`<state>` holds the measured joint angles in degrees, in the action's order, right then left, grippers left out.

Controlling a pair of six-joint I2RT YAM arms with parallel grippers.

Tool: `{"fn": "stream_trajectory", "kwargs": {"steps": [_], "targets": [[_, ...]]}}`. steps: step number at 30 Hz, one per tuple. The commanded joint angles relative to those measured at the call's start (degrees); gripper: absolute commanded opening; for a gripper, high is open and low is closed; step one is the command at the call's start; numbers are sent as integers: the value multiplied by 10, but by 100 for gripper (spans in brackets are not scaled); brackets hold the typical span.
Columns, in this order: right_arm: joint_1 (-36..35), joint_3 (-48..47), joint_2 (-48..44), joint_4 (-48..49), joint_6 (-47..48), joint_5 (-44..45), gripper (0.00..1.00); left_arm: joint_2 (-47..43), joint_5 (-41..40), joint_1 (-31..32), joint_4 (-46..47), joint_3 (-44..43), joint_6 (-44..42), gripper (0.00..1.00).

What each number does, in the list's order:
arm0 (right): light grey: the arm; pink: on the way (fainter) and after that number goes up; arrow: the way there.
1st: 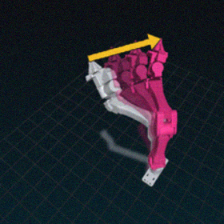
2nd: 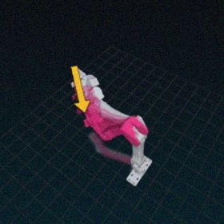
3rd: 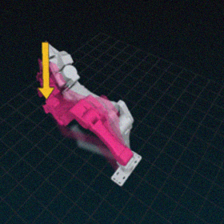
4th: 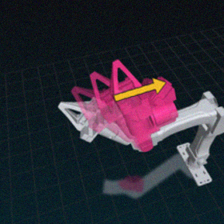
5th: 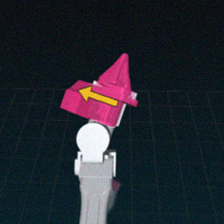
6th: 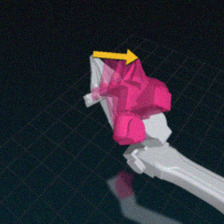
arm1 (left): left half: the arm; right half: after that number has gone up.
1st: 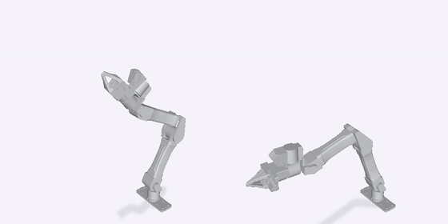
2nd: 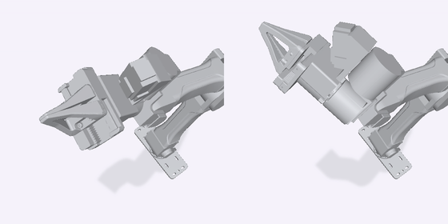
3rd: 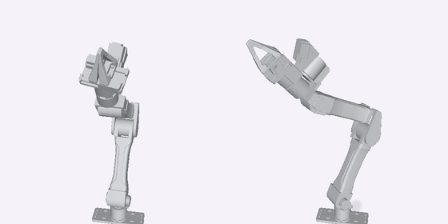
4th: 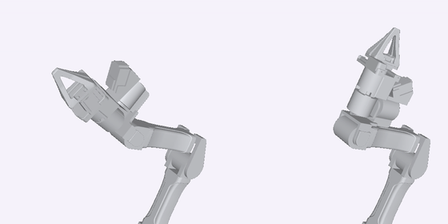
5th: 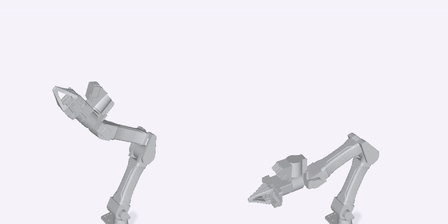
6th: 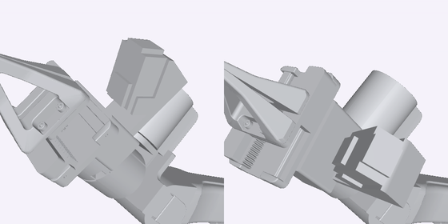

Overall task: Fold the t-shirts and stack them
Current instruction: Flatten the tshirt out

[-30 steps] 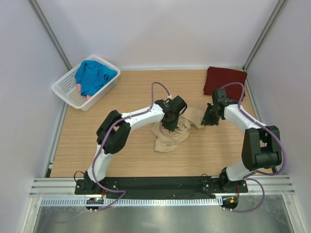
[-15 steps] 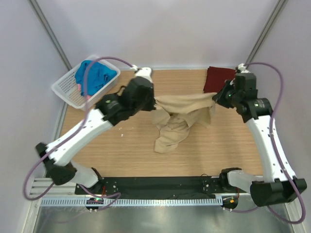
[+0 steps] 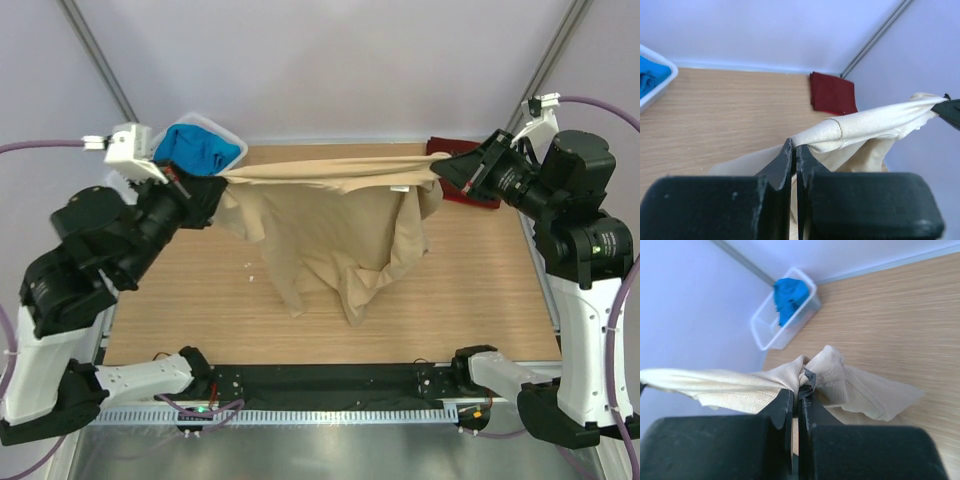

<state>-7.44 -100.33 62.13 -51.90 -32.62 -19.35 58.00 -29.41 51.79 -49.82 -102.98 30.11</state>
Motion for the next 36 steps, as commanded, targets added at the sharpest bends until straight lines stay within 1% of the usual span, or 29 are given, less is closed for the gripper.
{"fn": "stream_trajectory", "kwargs": {"steps": [1,2,3,5,11,15,17,20,21,23,25,26,27,28,29,30,31,32,33,34,36], "targets": [[8,-20,-1,46,-65,-79,1,-50,-89,-6,-9,-54,-37,0],[6,-21,-2,54,-77,-95,1,-55,-96,-6,-8,-60,-45,0],[2,-21,-1,71,-87,-130,1,-60,-100,-6,-8,-66,-49,0],[-3,-22,0,85,-111,-164,1,-69,-106,-6,-5,-82,-60,0],[-20,-21,4,92,-111,-205,1,-69,-87,-6,7,-100,-65,0],[-38,-9,27,91,-97,-199,1,-53,-79,-6,12,-114,-70,0],[-55,-10,60,96,-90,-174,1,-45,-86,-5,11,-127,-82,0],[-71,-25,104,140,-102,-144,1,-30,-101,-6,4,-161,-102,0],[-80,-34,135,163,-116,-137,1,-26,-109,-5,-2,-170,-108,0],[-93,-71,164,181,-128,-123,1,-27,-138,-5,-1,-184,-124,0],[-124,-118,203,188,-133,-120,1,-35,-174,-5,9,-192,-139,0],[-136,-129,212,187,-130,-121,1,-39,-191,-5,14,-192,-143,0],[-163,-137,219,188,-128,-125,1,-52,-206,-6,30,-189,-148,0],[-176,-131,215,195,-125,-130,1,-61,-225,-6,44,-176,-150,0],[-194,-116,208,209,-126,-138,1,-75,-252,-5,62,-165,-157,0],[-210,-74,195,258,-128,-160,1,-88,-263,-5,86,-149,-167,0],[-242,-52,174,285,-133,-180,1,-99,-267,-5,134,-138,-176,0],[-257,-36,163,303,-142,-193,1,-113,-266,-6,147,-134,-201,0],[-272,-11,155,318,-141,-209,1,-113,-248,-6,156,-141,-210,0],[-309,0,145,320,-140,-212,1,-109,-243,-5,156,-153,-218,0],[-346,32,112,324,-138,-215,1,-86,-225,-5,141,-197,-239,0]]}}
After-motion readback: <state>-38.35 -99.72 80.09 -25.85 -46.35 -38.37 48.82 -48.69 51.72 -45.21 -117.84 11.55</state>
